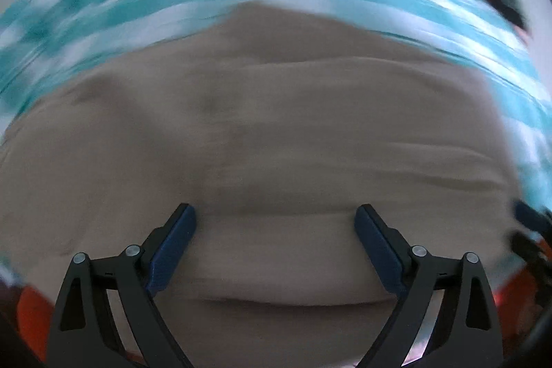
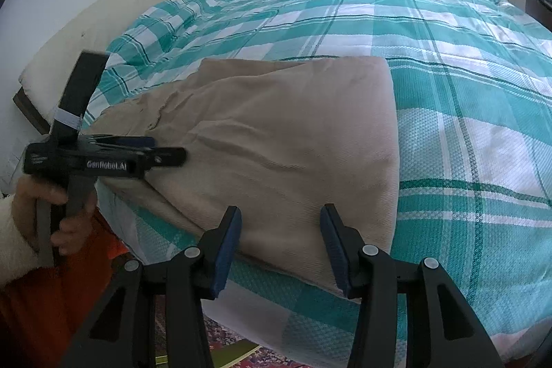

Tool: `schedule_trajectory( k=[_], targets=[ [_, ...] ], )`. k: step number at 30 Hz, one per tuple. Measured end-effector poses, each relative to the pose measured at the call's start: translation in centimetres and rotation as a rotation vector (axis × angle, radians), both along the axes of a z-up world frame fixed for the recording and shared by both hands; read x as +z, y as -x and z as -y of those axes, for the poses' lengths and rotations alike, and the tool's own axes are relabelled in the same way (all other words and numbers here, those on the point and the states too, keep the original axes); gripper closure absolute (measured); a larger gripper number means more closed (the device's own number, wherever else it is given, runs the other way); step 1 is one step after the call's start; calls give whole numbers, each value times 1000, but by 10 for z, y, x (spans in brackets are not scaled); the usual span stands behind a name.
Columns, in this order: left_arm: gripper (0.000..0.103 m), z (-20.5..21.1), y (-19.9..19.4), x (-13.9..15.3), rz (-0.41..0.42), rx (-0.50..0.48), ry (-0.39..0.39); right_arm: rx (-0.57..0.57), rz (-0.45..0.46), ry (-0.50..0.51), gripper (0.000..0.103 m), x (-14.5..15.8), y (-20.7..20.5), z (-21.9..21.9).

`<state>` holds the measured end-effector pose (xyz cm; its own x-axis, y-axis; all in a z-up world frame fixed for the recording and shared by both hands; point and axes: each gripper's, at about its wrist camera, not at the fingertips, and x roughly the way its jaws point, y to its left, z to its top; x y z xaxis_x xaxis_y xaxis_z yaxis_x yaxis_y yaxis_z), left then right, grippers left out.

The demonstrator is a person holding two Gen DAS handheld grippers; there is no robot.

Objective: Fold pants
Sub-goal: 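Lay the hems over the waistband and release with the right tool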

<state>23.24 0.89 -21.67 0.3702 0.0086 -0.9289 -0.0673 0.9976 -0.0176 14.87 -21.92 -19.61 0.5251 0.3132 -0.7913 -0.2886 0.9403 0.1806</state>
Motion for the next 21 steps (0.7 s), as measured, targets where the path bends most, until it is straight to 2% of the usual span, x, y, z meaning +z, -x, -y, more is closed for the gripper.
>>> schedule_trajectory(
  k=[3, 6, 9, 12, 17, 19, 21],
  targets=[
    [16, -52, 2, 8, -4, 134, 81, -2, -2, -1, 54, 0, 0, 0],
    [16, -61, 4, 35, 65, 154, 155, -5, 1, 2, 54, 0, 0, 0],
    [11, -31, 3, 57, 138, 64, 214, -4, -1, 0, 54, 0, 0, 1],
    [10, 19, -4, 59, 138, -79, 258, -3, -1, 4, 54, 0, 1, 0],
    [10, 97, -17, 46, 86, -294, 216, -2, 5, 7, 54, 0, 2, 0],
    [10, 116, -24, 34, 56, -355, 153, -1, 6, 8, 54, 0, 2, 0],
    [10, 119, -30, 25, 37, -344, 71, 1, 7, 9, 54, 0, 2, 0]
  ],
)
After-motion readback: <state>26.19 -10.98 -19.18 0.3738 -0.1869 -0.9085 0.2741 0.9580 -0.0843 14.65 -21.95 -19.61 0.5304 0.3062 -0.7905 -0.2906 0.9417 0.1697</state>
